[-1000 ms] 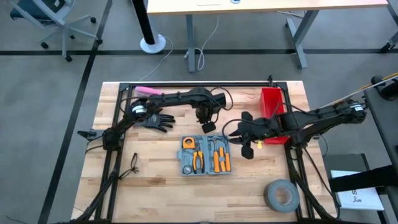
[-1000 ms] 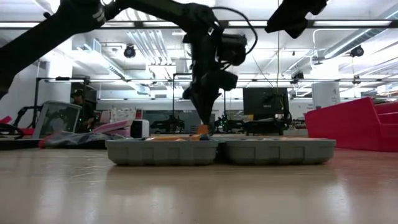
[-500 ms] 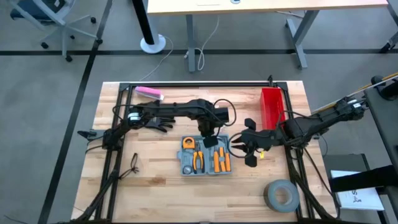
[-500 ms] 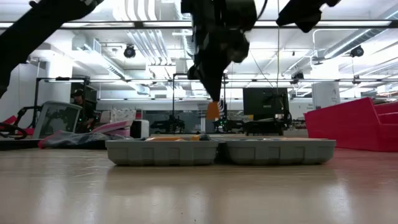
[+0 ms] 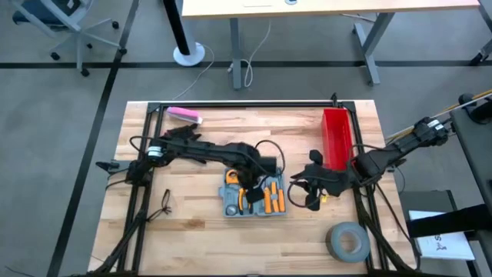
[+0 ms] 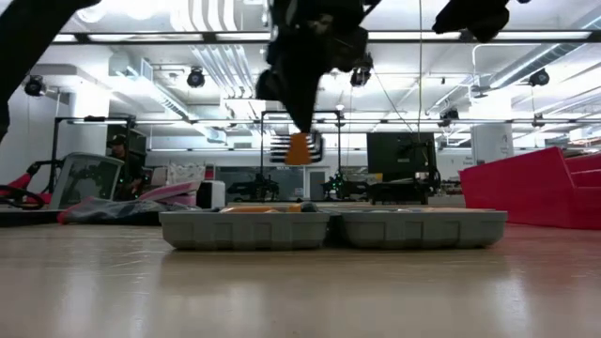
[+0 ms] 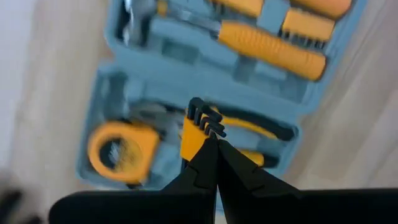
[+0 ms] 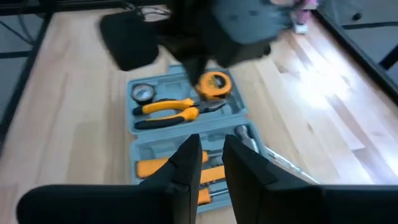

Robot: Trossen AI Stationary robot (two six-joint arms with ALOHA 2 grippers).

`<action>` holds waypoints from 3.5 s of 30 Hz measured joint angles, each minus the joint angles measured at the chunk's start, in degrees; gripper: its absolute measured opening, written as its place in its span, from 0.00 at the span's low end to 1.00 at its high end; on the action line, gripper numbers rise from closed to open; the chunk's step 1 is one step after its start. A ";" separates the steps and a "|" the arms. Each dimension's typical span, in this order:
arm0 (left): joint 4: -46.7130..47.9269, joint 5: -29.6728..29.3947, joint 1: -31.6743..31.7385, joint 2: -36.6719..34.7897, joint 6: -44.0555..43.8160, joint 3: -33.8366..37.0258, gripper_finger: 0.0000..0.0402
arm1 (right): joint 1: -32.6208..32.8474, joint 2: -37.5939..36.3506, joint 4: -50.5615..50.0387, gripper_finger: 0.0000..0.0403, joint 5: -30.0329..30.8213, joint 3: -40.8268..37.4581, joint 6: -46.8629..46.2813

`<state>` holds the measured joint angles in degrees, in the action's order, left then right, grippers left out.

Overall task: Prefit tool cases
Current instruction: Put the hex key set into the pre-fit tool case

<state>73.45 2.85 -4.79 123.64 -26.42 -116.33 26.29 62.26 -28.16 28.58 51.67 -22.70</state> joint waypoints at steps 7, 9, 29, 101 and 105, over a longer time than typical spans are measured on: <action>-4.22 -0.65 -4.52 -3.59 -15.67 7.10 0.00 | 0.58 0.07 0.31 0.14 4.87 -2.33 -2.76; -5.15 -1.56 -5.45 -3.77 -19.91 8.32 0.00 | 0.78 0.46 0.43 0.15 6.70 -2.98 -3.32; -1.07 -6.88 -8.24 -3.79 -45.50 13.34 0.00 | 3.91 5.03 1.74 0.09 9.23 -3.29 -3.22; -20.79 -4.51 -8.02 -5.39 -52.10 25.07 0.34 | 8.60 9.09 6.10 0.06 9.96 -3.53 3.17; -20.56 -5.97 -7.96 -6.92 -52.08 25.06 0.39 | 8.64 9.09 6.17 0.06 9.97 -3.56 2.99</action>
<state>52.89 -3.12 -12.75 116.72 -78.50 -91.26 34.93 71.35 -21.99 38.55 48.12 -19.71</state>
